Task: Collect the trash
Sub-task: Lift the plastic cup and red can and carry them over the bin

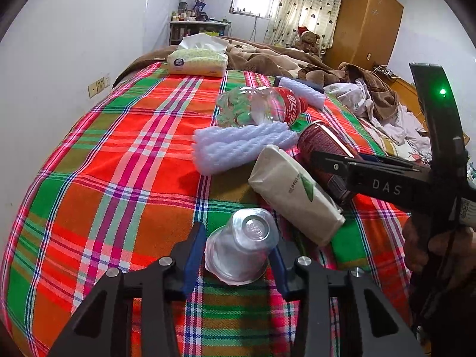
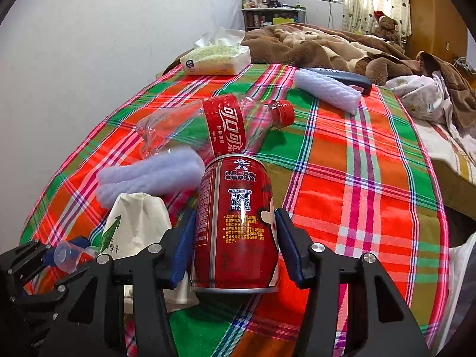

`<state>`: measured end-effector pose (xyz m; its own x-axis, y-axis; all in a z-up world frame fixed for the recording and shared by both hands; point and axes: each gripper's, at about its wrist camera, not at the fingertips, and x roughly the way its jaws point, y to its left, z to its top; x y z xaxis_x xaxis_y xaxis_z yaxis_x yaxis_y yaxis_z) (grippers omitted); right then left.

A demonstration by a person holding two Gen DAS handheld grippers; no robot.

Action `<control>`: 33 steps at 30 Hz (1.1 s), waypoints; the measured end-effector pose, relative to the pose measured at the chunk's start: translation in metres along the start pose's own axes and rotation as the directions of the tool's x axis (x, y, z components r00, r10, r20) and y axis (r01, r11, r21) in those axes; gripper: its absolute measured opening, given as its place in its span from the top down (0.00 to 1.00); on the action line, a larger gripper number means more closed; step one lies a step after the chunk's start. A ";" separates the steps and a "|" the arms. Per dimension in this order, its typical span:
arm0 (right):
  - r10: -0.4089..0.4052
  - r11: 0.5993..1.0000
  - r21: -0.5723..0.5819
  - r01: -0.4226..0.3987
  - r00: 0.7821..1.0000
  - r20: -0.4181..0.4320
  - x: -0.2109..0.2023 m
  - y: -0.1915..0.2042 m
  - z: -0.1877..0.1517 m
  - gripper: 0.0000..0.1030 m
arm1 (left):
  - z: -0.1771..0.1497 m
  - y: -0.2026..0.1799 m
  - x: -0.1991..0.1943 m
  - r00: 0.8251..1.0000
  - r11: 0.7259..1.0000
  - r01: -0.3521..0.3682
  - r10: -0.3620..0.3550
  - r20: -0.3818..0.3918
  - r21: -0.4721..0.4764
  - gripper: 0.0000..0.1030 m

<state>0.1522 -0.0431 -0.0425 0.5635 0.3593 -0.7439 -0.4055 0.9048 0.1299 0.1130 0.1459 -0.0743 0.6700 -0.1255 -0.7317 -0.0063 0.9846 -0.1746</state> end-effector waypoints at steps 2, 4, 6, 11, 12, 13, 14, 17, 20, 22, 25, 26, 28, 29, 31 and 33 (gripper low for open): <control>-0.002 1.000 0.005 0.002 1.000 0.002 -0.001 -0.001 -0.001 0.47 | 0.001 -0.001 -0.002 1.000 1.000 -0.001 0.001 0.006 0.002 0.60; -0.003 1.000 0.011 0.003 1.000 0.005 -0.004 -0.003 -0.001 0.47 | 0.001 -0.002 -0.005 1.000 1.000 0.000 0.000 0.012 0.003 0.60; -0.003 1.000 0.015 0.003 1.000 0.010 -0.007 -0.004 -0.003 0.47 | 0.002 -0.003 -0.008 1.000 1.000 0.000 0.000 0.017 0.007 0.60; -0.002 1.000 0.027 0.001 1.000 0.024 -0.016 -0.007 -0.004 0.47 | 0.004 -0.008 -0.019 0.999 1.000 -0.001 0.001 0.040 0.014 0.60; -0.004 1.000 0.029 0.003 1.000 0.028 -0.018 -0.007 -0.004 0.47 | 0.005 -0.009 -0.021 0.999 1.000 0.000 0.000 0.043 0.016 0.60; -0.005 1.000 0.031 0.004 0.999 0.032 -0.020 -0.008 -0.004 0.47 | 0.005 -0.010 -0.023 0.999 1.000 -0.001 0.000 0.047 0.017 0.60; -0.004 0.999 0.034 0.003 0.999 0.036 -0.022 -0.009 -0.005 0.47 | 0.006 -0.012 -0.025 0.999 1.000 0.000 -0.001 0.053 0.020 0.60; -0.006 0.999 0.046 0.004 0.999 0.049 -0.029 -0.014 -0.006 0.47 | 0.008 -0.018 -0.032 0.998 0.999 0.001 -0.004 0.066 0.035 0.60; -0.011 0.998 0.057 0.008 0.998 0.060 -0.036 -0.019 -0.007 0.47 | 0.011 -0.025 -0.038 0.997 0.999 0.003 -0.006 0.077 0.051 0.60; -0.014 0.998 0.064 0.010 0.998 0.069 -0.042 -0.022 -0.009 0.47 | 0.013 -0.032 -0.043 0.996 0.998 0.010 -0.015 0.088 0.063 0.60; -0.019 0.998 0.067 0.013 0.996 0.087 -0.052 -0.027 -0.012 0.47 | 0.016 -0.041 -0.048 0.995 0.996 0.014 -0.022 0.099 0.085 0.60; -0.023 0.998 0.068 0.016 0.995 0.093 -0.056 -0.029 -0.013 0.47 | 0.017 -0.044 -0.050 0.994 0.996 0.013 -0.023 0.102 0.092 0.60; -0.030 0.997 0.075 0.022 0.994 0.104 -0.063 -0.033 -0.015 0.47 | 0.019 -0.050 -0.053 0.993 0.994 0.017 -0.029 0.111 0.106 0.60; -0.035 0.996 0.081 0.026 0.993 0.110 -0.067 -0.037 -0.017 0.47 | 0.020 -0.055 -0.055 0.993 0.993 0.021 -0.035 0.116 0.113 0.60; -0.047 0.995 0.096 0.035 0.992 0.121 -0.074 -0.044 -0.019 0.47 | 0.023 -0.063 -0.058 0.991 0.991 0.030 -0.047 0.126 0.128 0.60; -0.059 0.993 0.110 0.045 0.990 0.129 -0.080 -0.052 -0.022 0.47 | 0.026 -0.071 -0.061 0.989 0.989 0.039 -0.059 0.136 0.142 0.60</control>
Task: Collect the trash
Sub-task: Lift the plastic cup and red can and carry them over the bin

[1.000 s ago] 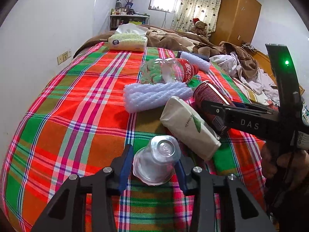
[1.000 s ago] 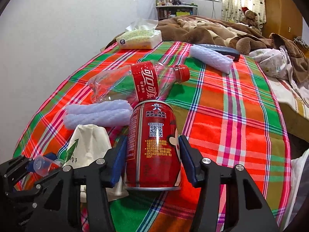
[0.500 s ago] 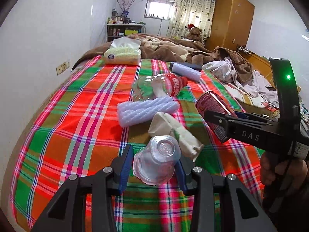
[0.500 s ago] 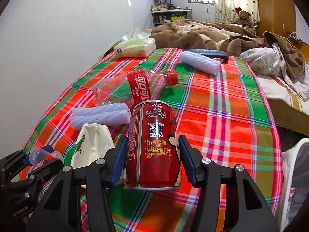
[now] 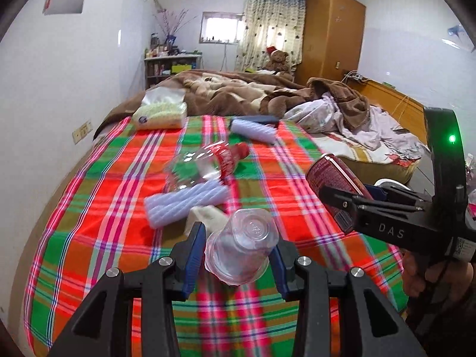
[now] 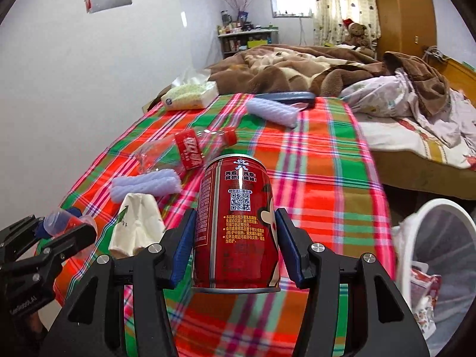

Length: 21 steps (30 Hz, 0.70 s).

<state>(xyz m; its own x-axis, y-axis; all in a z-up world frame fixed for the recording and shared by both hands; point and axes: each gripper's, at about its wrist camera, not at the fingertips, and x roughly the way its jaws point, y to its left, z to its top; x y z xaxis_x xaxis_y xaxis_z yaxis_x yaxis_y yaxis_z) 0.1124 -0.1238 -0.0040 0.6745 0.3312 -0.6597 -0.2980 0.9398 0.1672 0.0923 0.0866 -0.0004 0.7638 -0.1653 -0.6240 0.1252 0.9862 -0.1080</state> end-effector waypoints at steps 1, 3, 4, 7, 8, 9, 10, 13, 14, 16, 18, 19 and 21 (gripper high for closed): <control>-0.006 1.000 0.004 0.006 1.000 0.003 -0.002 -0.003 0.000 0.47 | 0.002 -0.004 0.000 1.000 1.000 0.009 -0.009 0.003 0.006 0.60; -0.021 1.000 0.020 0.021 1.000 0.013 -0.008 -0.011 -0.001 0.47 | 0.006 -0.014 -0.002 1.000 1.000 0.024 -0.024 0.010 0.021 0.60; -0.024 0.999 0.026 0.023 1.000 0.016 -0.010 -0.015 -0.002 0.47 | 0.008 -0.019 -0.002 0.999 0.999 0.033 -0.034 0.013 0.031 0.60; -0.047 0.998 0.052 0.045 0.998 0.029 -0.019 -0.029 -0.004 0.47 | 0.013 -0.038 -0.002 0.998 0.996 0.063 -0.064 0.017 0.061 0.60; -0.053 0.997 0.058 0.052 0.998 0.032 -0.021 -0.033 -0.004 0.47 | 0.014 -0.042 -0.002 0.997 0.995 0.070 -0.071 0.018 0.068 0.60; -0.062 0.996 0.066 0.059 0.998 0.033 -0.023 -0.036 -0.005 0.47 | 0.016 -0.048 -0.002 0.997 0.994 0.077 -0.079 0.020 0.074 0.60; -0.070 0.995 0.074 0.067 0.997 0.036 -0.026 -0.041 -0.006 0.47 | 0.018 -0.055 -0.001 0.996 0.992 0.088 -0.090 0.021 0.086 0.60; -0.098 0.990 0.102 0.094 0.994 0.044 -0.034 -0.056 -0.010 0.47 | 0.022 -0.073 0.001 0.993 0.988 0.114 -0.117 0.022 0.108 0.60; -0.109 0.988 0.112 0.104 0.993 0.045 -0.037 -0.061 -0.011 0.47 | 0.023 -0.078 0.002 0.992 0.986 0.122 -0.125 0.023 0.115 0.60; -0.130 0.984 0.126 0.123 0.990 0.047 -0.042 -0.070 -0.013 0.47 | 0.025 -0.090 0.003 0.990 0.982 0.138 -0.142 0.022 0.129 0.60; -0.151 0.980 0.141 0.143 0.987 0.050 -0.046 -0.078 -0.014 0.47 | 0.027 -0.103 0.006 0.986 0.977 0.160 -0.164 0.017 0.143 0.60; -0.165 0.976 0.150 0.156 0.985 0.052 -0.049 -0.084 -0.015 0.47 | 0.029 -0.111 0.008 0.984 0.973 0.174 -0.178 0.014 0.152 0.60; -0.184 0.972 0.162 0.173 0.981 0.055 -0.053 -0.091 -0.017 0.47 | 0.030 -0.122 0.011 0.981 0.968 0.191 -0.195 0.011 0.164 0.60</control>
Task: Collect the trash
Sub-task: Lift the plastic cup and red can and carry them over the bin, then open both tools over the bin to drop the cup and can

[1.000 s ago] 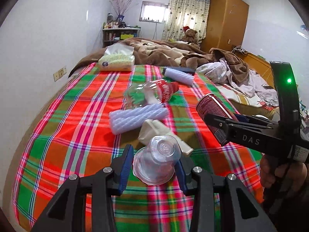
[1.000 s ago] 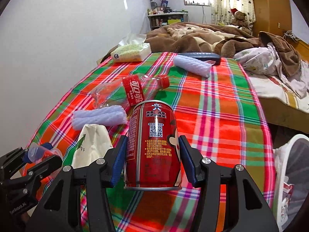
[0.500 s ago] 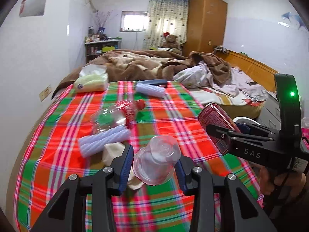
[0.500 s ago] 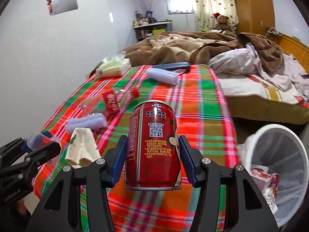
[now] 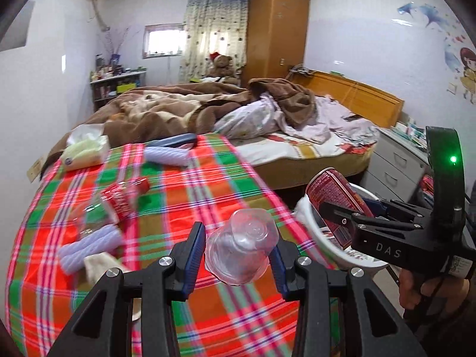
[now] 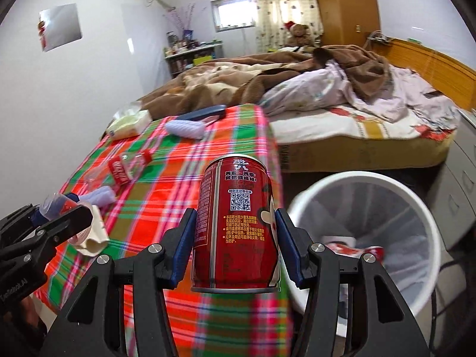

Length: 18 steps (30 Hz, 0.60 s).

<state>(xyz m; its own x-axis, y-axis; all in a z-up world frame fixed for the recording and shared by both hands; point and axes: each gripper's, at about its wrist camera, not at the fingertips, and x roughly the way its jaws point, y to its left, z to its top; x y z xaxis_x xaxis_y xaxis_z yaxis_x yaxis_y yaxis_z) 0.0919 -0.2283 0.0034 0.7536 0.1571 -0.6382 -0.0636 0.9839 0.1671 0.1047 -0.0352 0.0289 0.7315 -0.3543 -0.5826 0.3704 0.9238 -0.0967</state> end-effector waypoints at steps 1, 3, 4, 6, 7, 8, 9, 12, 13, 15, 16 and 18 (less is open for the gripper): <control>-0.013 1.000 0.008 0.013 1.000 0.000 -0.002 -0.006 0.000 0.47 | 0.002 -0.008 0.004 1.000 1.000 0.014 -0.014 -0.001 0.010 0.60; -0.033 0.999 0.020 0.033 0.999 0.004 -0.004 -0.014 -0.001 0.47 | 0.006 -0.018 0.010 0.999 0.999 0.036 -0.036 -0.003 0.020 0.60; -0.044 0.999 0.028 0.044 0.999 0.006 -0.006 -0.019 -0.001 0.47 | 0.008 -0.024 0.014 0.999 0.999 0.048 -0.048 -0.005 0.024 0.60; -0.065 0.997 0.046 0.065 0.998 0.007 -0.009 -0.030 -0.002 0.47 | 0.012 -0.033 0.020 0.998 0.997 0.066 -0.066 -0.009 0.036 0.60; -0.075 0.996 0.058 0.074 0.997 0.008 -0.011 -0.035 -0.003 0.47 | 0.014 -0.040 0.024 0.997 0.996 0.079 -0.078 -0.015 0.044 0.60; -0.084 0.994 0.070 0.084 0.996 0.008 -0.012 -0.041 -0.004 0.47 | 0.016 -0.045 0.028 0.996 0.995 0.087 -0.087 -0.019 0.052 0.60; -0.098 0.992 0.082 0.097 0.995 0.006 -0.013 -0.047 -0.005 0.47 | 0.017 -0.051 0.032 0.995 0.993 0.098 -0.096 -0.022 0.061 0.60; -0.128 0.986 0.107 0.128 0.992 -0.005 -0.013 -0.059 -0.007 0.47 | 0.021 -0.068 0.043 0.991 0.988 0.134 -0.131 -0.034 0.080 0.60; -0.139 0.984 0.115 0.139 0.990 -0.007 -0.014 -0.064 -0.008 0.47 | 0.022 -0.071 0.047 0.989 0.986 0.143 -0.140 -0.038 0.082 0.60; -0.160 0.978 0.136 0.160 0.987 -0.016 -0.014 -0.075 -0.010 0.47 | 0.023 -0.082 0.058 0.985 0.982 0.170 -0.165 -0.060 0.088 0.60; -0.168 0.975 0.143 0.169 0.986 -0.019 -0.015 -0.079 -0.011 0.47 | 0.023 -0.088 0.064 0.982 0.979 0.182 -0.176 -0.070 0.093 0.60; -0.184 0.970 0.154 0.186 0.983 -0.029 -0.014 -0.086 -0.014 0.47 | 0.022 -0.098 0.072 0.978 0.975 0.198 -0.190 -0.084 0.099 0.60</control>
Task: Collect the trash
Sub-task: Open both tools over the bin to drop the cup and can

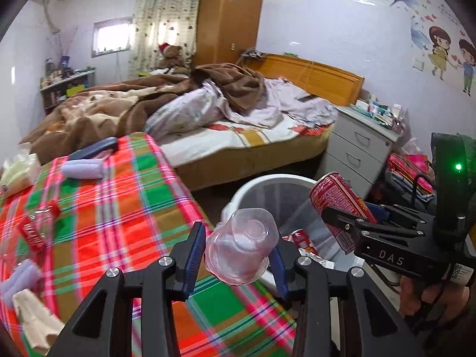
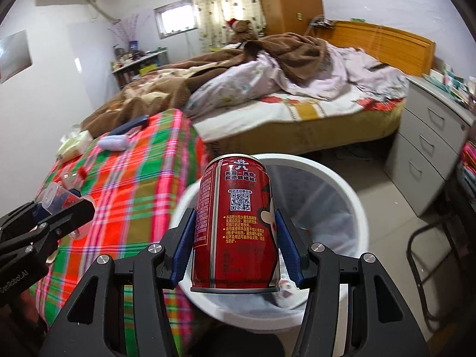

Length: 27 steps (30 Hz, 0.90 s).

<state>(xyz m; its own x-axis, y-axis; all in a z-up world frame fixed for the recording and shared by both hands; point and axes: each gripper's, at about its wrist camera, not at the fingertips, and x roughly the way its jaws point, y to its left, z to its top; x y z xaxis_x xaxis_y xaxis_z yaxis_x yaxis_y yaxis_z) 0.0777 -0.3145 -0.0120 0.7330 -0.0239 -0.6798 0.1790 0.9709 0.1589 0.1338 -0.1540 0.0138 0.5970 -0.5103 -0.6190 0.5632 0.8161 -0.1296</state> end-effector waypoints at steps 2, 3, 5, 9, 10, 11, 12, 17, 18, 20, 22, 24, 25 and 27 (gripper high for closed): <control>-0.023 1.000 0.014 0.023 1.000 -0.011 0.003 -0.008 -0.002 0.47 | 0.001 -0.006 0.010 1.000 1.000 0.014 -0.013 -0.014 0.004 0.60; -0.030 0.999 0.018 0.030 0.999 -0.016 0.004 -0.011 -0.003 0.47 | 0.002 -0.010 0.016 1.000 1.000 0.022 -0.022 -0.020 0.011 0.60; -0.038 0.999 0.030 0.039 0.999 -0.033 0.007 -0.019 -0.006 0.47 | 0.002 -0.015 0.025 0.999 0.999 0.034 -0.033 -0.032 0.018 0.60; -0.069 0.997 0.039 0.071 0.996 -0.056 0.015 -0.029 -0.008 0.47 | 0.004 -0.029 0.039 0.999 0.999 0.025 -0.023 -0.040 0.048 0.60; -0.073 0.996 0.040 0.075 0.995 -0.061 0.015 -0.032 -0.008 0.47 | 0.004 -0.033 0.042 0.999 0.998 0.029 -0.027 -0.040 0.058 0.60; -0.074 0.996 0.043 0.077 0.995 -0.065 0.016 -0.034 -0.008 0.47 | 0.005 -0.035 0.044 0.998 0.998 0.035 -0.033 -0.044 0.055 0.60; -0.075 0.996 0.045 0.078 0.995 -0.065 0.016 -0.037 -0.008 0.47 | 0.005 -0.036 0.046 0.998 0.998 0.040 -0.038 -0.047 0.052 0.60; -0.091 0.994 0.055 0.095 0.993 -0.077 0.018 -0.047 -0.010 0.47 | 0.009 -0.044 0.054 0.998 0.997 0.050 -0.047 -0.052 0.058 0.60; -0.091 0.994 0.056 0.096 0.993 -0.080 0.019 -0.048 -0.010 0.47 | 0.009 -0.044 0.055 0.997 0.997 0.050 -0.047 -0.055 0.060 0.60; -0.084 0.994 0.057 0.090 0.993 -0.085 0.020 -0.049 -0.011 0.47 | 0.008 -0.044 0.058 0.997 0.997 0.051 -0.048 -0.060 0.053 0.60; -0.076 0.995 0.057 0.081 0.993 -0.092 0.021 -0.051 -0.012 0.47 | 0.007 -0.043 0.062 0.996 0.998 0.054 -0.051 -0.071 0.040 0.59; -0.070 0.996 0.056 0.076 0.992 -0.100 0.023 -0.050 -0.013 0.47 | 0.006 -0.043 0.062 0.996 0.998 0.053 -0.050 -0.070 0.044 0.52; -0.071 0.996 0.055 0.076 0.993 -0.100 0.023 -0.050 -0.013 0.47 | 0.006 -0.043 0.061 0.996 0.998 0.052 -0.049 -0.068 0.045 0.48; -0.072 0.995 0.055 0.077 0.993 -0.096 0.024 -0.050 -0.012 0.46 | 0.006 -0.041 0.059 0.997 0.998 0.050 -0.048 -0.062 0.037 0.39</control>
<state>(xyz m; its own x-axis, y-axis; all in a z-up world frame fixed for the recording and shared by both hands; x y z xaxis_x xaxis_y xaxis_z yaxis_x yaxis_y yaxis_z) 0.0780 -0.3605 -0.0448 0.6519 -0.0705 -0.7550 0.2713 0.9515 0.1453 0.1492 -0.2198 -0.0132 0.5328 -0.5310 -0.6590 0.6135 0.7787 -0.1315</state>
